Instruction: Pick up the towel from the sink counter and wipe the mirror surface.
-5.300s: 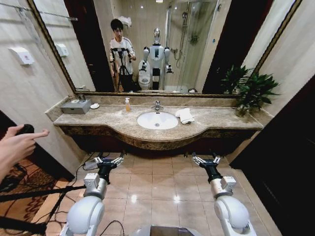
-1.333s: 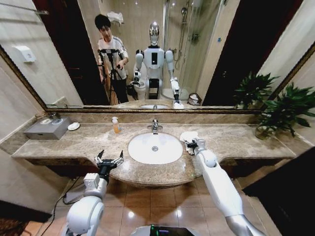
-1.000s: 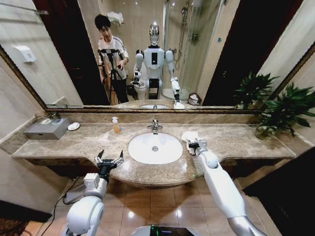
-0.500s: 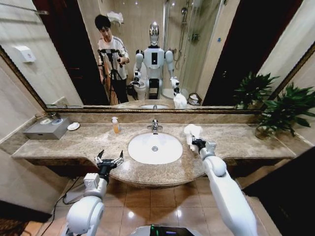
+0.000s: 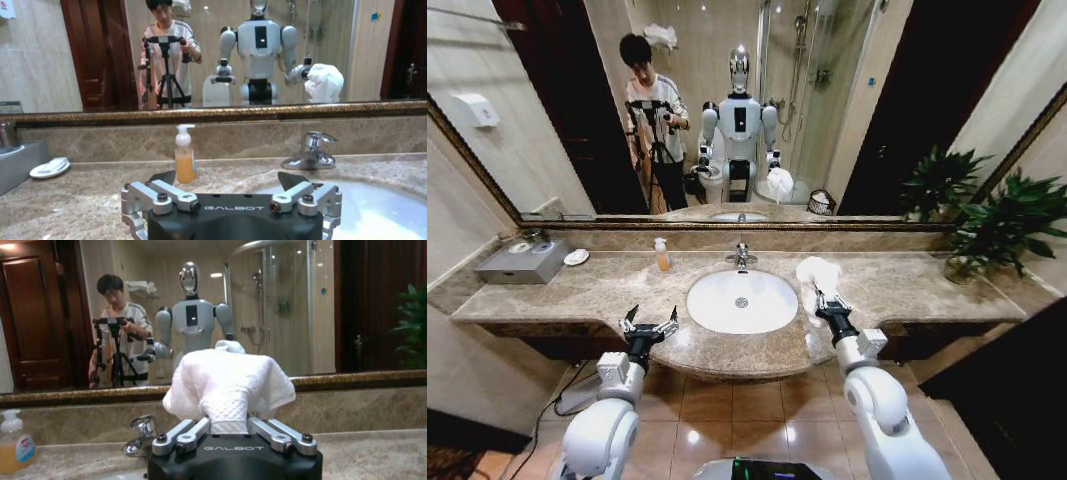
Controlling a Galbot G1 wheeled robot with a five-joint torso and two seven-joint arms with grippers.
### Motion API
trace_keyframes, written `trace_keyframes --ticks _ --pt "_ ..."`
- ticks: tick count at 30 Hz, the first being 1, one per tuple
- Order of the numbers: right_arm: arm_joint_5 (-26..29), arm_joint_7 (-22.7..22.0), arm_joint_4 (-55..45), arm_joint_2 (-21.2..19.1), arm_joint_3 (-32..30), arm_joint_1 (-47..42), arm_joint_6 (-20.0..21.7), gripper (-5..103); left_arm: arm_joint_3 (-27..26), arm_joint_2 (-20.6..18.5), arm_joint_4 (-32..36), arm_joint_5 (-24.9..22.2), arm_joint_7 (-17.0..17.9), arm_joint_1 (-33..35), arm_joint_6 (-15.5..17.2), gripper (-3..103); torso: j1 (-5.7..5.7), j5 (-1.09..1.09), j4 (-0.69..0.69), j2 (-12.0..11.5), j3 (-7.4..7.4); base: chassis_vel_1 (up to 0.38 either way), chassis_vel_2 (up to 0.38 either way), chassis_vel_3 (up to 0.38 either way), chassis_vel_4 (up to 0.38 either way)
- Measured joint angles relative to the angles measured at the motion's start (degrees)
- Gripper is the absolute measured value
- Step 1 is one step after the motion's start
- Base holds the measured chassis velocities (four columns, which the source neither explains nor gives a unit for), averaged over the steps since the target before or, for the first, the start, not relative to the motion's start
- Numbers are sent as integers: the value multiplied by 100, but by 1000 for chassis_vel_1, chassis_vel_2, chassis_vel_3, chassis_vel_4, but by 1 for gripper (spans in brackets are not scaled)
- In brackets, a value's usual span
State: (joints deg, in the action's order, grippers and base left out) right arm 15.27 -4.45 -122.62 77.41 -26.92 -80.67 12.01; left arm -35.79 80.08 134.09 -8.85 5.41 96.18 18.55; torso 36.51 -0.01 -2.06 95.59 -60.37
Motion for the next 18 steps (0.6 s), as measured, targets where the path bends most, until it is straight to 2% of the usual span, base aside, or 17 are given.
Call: trace_keyframes --ticks 7,18 --pt "-110 102 6 20 120 106 71 10 0 0 0 0 0 0 0 100 0 0 0 0 0 -18 12 18 -17" --pt "-158 125 30 83 196 147 105 10 0 0 0 0 0 0 0 100 2 0 1 0 -1 -79 70 93 -88"
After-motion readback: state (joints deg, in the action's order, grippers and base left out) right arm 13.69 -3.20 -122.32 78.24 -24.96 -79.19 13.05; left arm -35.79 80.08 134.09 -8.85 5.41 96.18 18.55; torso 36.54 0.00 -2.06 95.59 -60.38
